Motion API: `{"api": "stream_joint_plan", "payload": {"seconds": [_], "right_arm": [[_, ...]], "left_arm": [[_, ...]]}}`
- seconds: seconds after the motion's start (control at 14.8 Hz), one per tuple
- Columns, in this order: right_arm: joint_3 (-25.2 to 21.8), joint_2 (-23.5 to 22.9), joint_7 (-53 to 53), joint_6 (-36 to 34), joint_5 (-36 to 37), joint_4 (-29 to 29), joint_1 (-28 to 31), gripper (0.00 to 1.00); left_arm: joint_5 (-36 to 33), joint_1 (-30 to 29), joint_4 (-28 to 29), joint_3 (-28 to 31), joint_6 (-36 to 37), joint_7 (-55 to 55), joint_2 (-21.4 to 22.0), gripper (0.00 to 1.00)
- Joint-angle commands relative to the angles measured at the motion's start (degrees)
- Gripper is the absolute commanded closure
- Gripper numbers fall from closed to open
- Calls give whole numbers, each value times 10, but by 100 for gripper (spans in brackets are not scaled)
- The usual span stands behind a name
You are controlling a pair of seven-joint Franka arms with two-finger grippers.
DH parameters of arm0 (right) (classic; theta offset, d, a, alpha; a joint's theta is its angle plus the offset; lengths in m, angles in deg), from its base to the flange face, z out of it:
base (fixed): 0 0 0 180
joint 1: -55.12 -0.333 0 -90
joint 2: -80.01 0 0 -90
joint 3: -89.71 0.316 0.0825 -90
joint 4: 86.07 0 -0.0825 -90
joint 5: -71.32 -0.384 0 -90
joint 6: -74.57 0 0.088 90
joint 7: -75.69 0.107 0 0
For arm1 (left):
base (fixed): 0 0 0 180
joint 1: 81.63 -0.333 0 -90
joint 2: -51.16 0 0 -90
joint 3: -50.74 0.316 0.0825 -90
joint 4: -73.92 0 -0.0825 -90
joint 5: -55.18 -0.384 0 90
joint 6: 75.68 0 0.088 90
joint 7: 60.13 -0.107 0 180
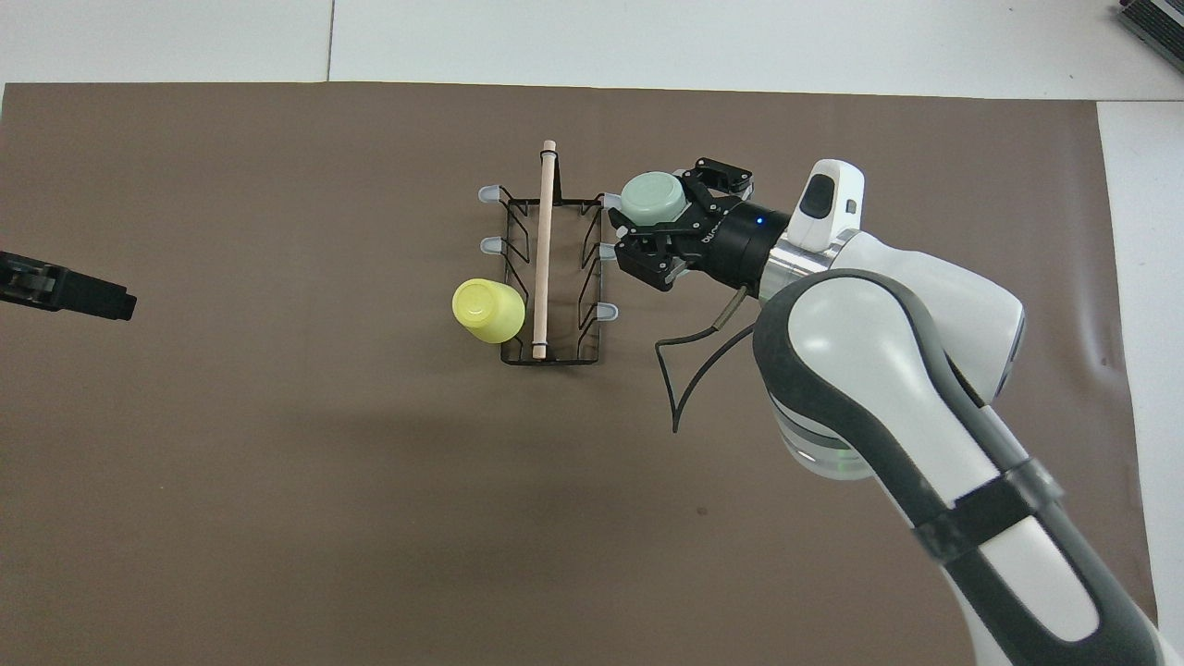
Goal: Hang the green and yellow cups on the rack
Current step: 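Carry the green cup with the right gripper toward the rack peg, then lower the green cup onto the rack peg with the right gripper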
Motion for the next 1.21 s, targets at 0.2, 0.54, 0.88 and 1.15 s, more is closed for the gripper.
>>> {"api": "stream_joint_plan", "payload": {"seconds": [0.2,0.54,0.88,1.15], "right_arm": [[2,14,-161,19,-165,33,-12,61],[2,-1,-283,8,-290,42,-13,63],[3,-6,-331,5,-381,51,-36,64],[3,-7,-387,17,-457,54,-61,65]], "left_arm": [[-8,-4,20,-6,-5,7,17,0],[-8,-4,20,-6,-5,7,17,0],[-8,-4,20,-6,-5,7,17,0],[-8,-4,20,-6,-5,7,17,0]]}}
